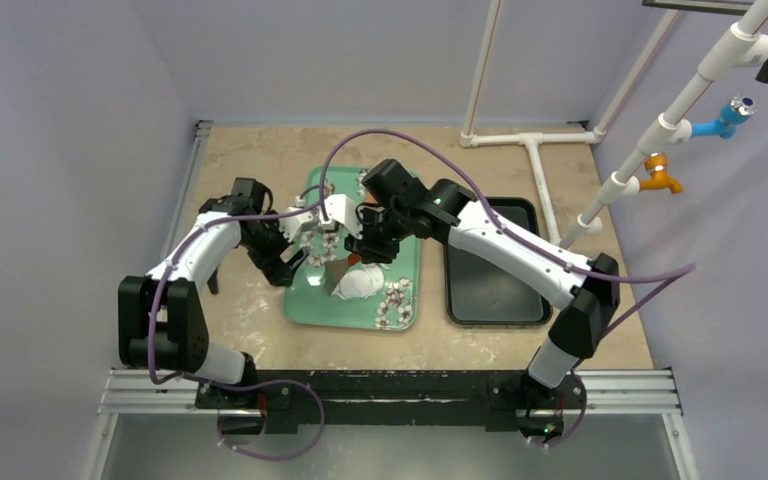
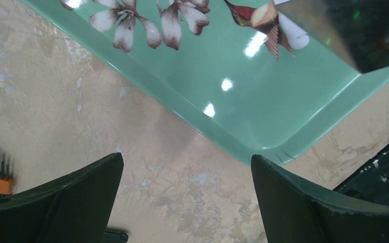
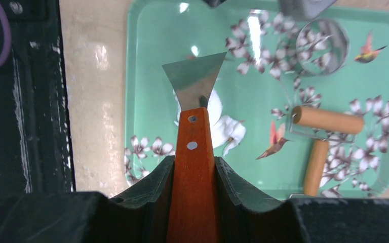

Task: Roll out the dumpling wrappers from the dough
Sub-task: Remove the dumpling wrapper from the work surface.

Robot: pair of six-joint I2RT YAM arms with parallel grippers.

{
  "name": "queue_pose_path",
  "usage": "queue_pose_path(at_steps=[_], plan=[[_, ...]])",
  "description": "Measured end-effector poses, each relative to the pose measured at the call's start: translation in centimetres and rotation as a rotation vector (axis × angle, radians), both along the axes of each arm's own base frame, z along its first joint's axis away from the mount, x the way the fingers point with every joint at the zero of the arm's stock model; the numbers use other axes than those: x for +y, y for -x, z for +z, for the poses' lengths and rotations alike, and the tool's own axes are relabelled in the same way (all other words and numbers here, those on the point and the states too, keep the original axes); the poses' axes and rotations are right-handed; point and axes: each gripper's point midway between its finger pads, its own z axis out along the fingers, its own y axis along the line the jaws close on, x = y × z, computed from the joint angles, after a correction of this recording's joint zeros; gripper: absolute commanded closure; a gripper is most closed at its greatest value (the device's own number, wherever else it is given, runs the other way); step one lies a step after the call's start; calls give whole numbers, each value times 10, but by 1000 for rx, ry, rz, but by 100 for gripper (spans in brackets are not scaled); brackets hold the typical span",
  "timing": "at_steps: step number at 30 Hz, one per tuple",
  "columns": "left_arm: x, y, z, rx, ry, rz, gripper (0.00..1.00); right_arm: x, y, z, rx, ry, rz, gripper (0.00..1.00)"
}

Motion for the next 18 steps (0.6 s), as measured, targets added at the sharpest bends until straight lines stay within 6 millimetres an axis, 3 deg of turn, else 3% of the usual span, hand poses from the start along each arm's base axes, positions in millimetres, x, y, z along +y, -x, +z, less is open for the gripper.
queue_pose_path(at_steps=[5, 18], plan=[[6, -8, -13, -3, -35, 9, 5, -5, -1, -37, 57, 106, 19, 100], [8, -8, -26, 8, -61, 26, 7, -12, -8, -35, 43, 118, -15, 100]])
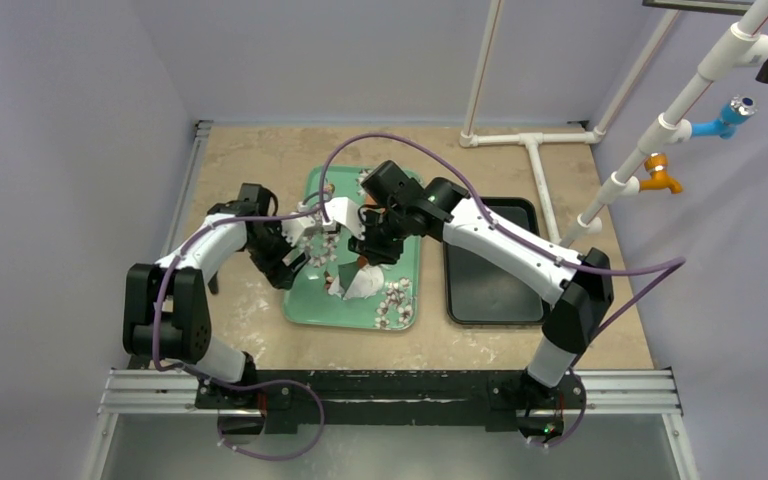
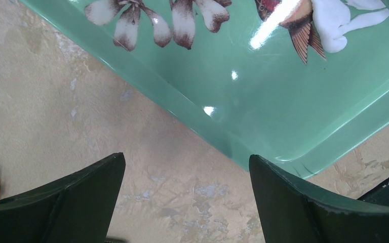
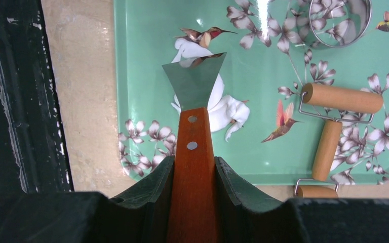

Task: Roll out the dumpling wrappers from the dough
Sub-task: Remove the dumpling wrapper from the work surface.

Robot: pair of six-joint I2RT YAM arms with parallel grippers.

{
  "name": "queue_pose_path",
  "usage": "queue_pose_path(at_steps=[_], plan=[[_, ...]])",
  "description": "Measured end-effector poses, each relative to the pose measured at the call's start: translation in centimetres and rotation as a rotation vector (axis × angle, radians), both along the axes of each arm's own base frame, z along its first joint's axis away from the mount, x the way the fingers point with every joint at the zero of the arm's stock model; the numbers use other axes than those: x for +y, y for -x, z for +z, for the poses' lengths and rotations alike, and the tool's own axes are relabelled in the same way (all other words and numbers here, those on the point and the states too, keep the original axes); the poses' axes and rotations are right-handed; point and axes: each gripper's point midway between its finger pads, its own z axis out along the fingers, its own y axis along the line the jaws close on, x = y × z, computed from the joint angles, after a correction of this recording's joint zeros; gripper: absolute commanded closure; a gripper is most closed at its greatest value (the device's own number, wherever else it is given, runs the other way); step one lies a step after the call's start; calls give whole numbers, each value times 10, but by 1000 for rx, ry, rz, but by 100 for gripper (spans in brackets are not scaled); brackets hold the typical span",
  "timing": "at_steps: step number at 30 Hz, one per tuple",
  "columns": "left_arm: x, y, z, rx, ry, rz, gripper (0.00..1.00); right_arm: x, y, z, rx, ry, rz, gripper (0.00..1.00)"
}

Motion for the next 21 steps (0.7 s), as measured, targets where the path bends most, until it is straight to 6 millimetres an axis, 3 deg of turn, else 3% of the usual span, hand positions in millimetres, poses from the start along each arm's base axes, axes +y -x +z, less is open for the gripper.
queue_pose_path(at_steps=[21], plan=[[0, 6, -5, 18, -5, 15, 7, 7, -16, -17, 76, -1, -148, 100]])
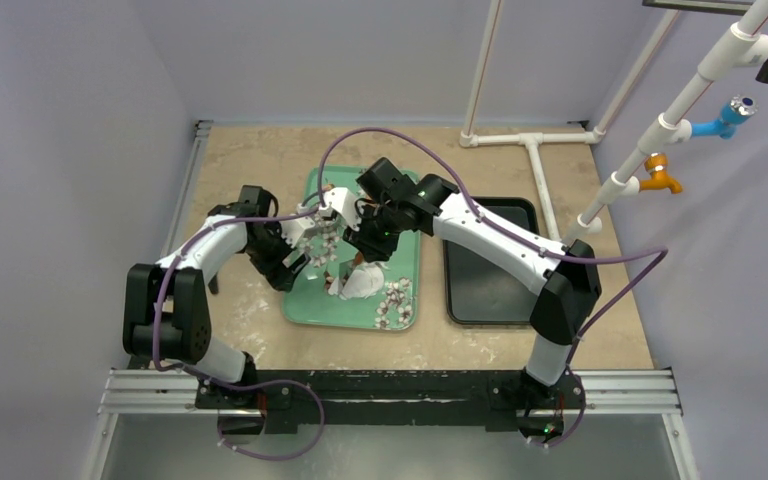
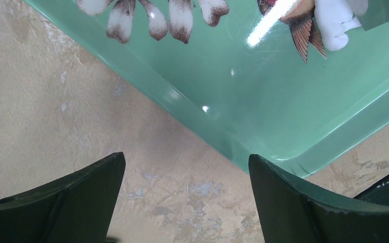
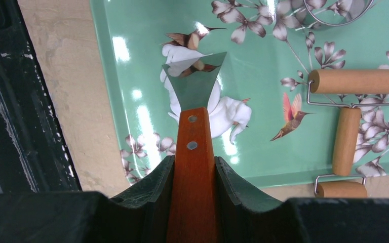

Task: Roll out the dumpling wrappers from the dough
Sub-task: Remove the dumpling wrapper from the work surface.

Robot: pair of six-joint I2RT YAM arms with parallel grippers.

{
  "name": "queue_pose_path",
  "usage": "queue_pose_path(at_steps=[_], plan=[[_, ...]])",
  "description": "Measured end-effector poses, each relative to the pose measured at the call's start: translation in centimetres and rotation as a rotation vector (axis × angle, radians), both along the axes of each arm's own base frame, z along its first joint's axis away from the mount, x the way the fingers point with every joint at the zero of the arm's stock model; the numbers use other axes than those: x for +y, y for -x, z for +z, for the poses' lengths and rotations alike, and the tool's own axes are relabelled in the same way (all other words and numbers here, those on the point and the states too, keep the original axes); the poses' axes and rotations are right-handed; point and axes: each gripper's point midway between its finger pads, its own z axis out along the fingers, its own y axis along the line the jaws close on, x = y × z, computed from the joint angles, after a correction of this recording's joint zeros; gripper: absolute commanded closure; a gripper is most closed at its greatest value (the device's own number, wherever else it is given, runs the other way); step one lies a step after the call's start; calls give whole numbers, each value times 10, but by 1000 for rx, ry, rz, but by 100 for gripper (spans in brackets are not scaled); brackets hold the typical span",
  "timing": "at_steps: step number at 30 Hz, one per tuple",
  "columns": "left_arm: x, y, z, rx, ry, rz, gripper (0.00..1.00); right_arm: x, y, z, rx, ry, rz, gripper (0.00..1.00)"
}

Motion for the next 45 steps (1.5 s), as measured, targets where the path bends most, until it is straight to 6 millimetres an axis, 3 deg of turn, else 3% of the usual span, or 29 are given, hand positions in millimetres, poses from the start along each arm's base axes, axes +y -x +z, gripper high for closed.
queue_pose_path(at_steps=[30, 39, 45], plan=[[0, -1, 1, -8, -1, 1, 7, -2, 0, -5, 39, 15, -77, 100], [0, -1, 0, -6, -1, 0, 16, 6, -4, -6, 50, -27, -82, 100], [-4, 7, -5, 43, 20, -10, 18, 18, -6, -18, 59, -98, -105, 100]])
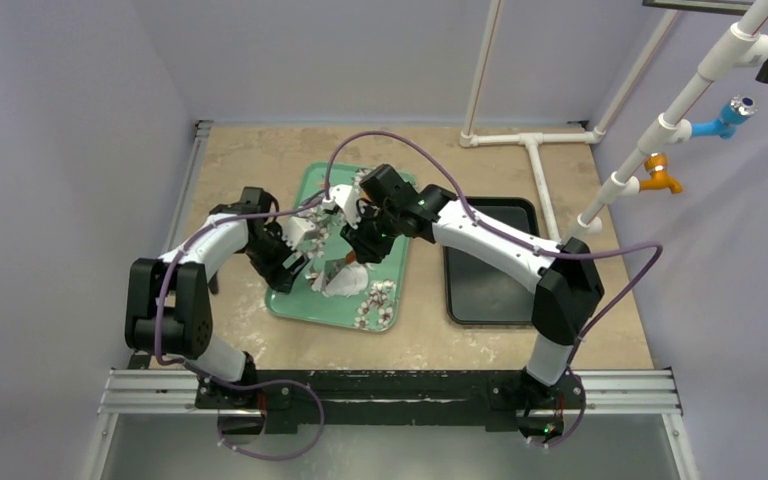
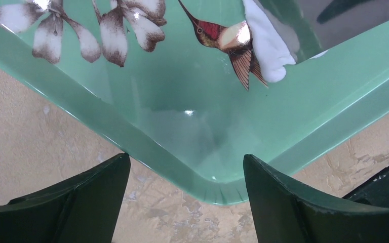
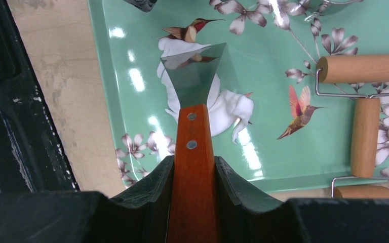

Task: Roll out the dumpling wrappers from the dough
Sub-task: Remove the dumpling wrapper from the work surface.

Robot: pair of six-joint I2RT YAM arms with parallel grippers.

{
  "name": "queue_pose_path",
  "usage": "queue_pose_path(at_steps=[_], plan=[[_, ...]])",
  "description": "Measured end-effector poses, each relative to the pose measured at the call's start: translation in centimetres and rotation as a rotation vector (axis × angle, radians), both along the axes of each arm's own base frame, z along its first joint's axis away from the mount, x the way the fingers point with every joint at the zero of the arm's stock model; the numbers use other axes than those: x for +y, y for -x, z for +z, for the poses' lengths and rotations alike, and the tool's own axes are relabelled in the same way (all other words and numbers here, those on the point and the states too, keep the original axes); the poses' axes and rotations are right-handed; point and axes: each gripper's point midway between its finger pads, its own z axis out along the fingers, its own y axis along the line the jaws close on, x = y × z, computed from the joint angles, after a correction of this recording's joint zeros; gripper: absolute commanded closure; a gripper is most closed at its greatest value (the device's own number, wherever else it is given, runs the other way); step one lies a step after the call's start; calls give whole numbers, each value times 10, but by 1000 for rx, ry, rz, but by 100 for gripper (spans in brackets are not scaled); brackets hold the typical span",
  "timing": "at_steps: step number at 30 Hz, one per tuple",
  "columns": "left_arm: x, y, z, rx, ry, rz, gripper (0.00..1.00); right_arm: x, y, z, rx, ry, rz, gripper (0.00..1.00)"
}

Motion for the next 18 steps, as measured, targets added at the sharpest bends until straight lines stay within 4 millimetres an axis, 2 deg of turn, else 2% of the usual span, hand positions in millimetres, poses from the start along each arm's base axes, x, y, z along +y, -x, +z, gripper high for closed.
queue_pose_path(at_steps=[2, 5, 8, 14, 18], plan=[[1, 0, -1, 5, -4, -12, 21, 0, 1, -3, 1, -19, -13, 100], [2, 0, -1, 14, -7, -29, 30, -2, 4, -5, -2, -47, -35, 100], [4, -4, -1, 23, -15, -27, 28, -1, 4, -7, -2, -62, -47, 100], [2, -8, 2, 19, 24, 19, 39, 0, 3, -6, -3, -70, -58, 100], [0, -15, 3, 12, 36, 40, 40, 1, 3, -7, -5, -74, -64, 100]])
